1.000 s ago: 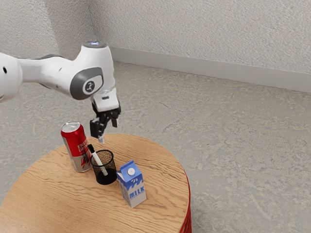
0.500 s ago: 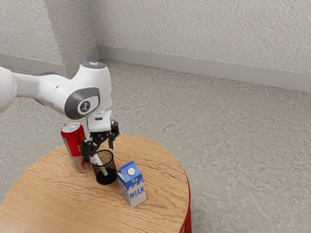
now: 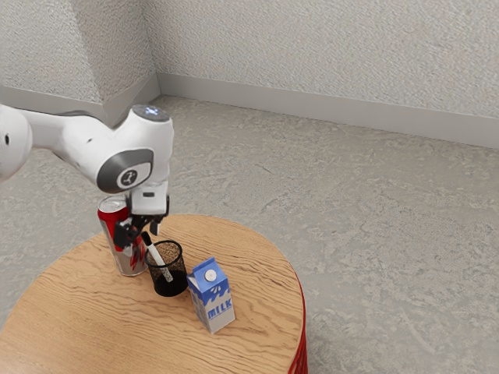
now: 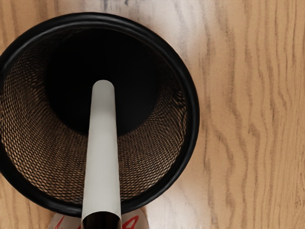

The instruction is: Take the marker out of the pen holder and place it to the left of the pen holder.

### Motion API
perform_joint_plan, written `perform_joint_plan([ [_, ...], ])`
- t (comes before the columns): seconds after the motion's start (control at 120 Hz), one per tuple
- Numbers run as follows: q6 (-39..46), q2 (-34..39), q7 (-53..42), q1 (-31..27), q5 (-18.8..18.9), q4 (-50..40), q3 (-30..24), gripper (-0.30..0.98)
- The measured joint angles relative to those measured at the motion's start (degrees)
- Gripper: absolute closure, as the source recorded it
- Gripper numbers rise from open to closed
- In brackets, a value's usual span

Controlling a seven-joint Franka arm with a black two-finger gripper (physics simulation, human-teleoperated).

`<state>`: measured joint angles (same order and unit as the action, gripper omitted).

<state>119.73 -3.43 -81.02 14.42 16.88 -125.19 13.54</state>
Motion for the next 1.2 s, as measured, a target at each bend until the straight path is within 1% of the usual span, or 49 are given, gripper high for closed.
perform_joint_plan([
  [0.158, 0.91, -0.15, 1.8, 1.43, 0.95, 0.01, 0.05, 0.32],
  [0.225, 1.14, -0.13, 2.42, 1.52, 1.08, 0.01, 0.1, 0.41],
  [0.333, 1.39, -0.11, 3.31, 1.08, 1.17, -0.03, 0.16, 0.52],
  [0.525, 1.66, -0.11, 4.62, 0.82, 1.22, -0.08, 0.37, 0.67],
  [0.767, 2.39, -0.02, 5.99, 1.3, 1.75, 0.24, 0.39, 0.76],
  [0.933, 2.53, 0.43, 6.7, 3.1, 3.21, 3.72, 0.18, 0.78],
  [1.033, 0.73, 1.15, 7.02, 3.85, 4.57, 7.28, 0.13, 0.79],
  [1.2, -5.37, 3.34, 7.44, 3.94, 5.97, 11.95, -0.23, 0.79],
])
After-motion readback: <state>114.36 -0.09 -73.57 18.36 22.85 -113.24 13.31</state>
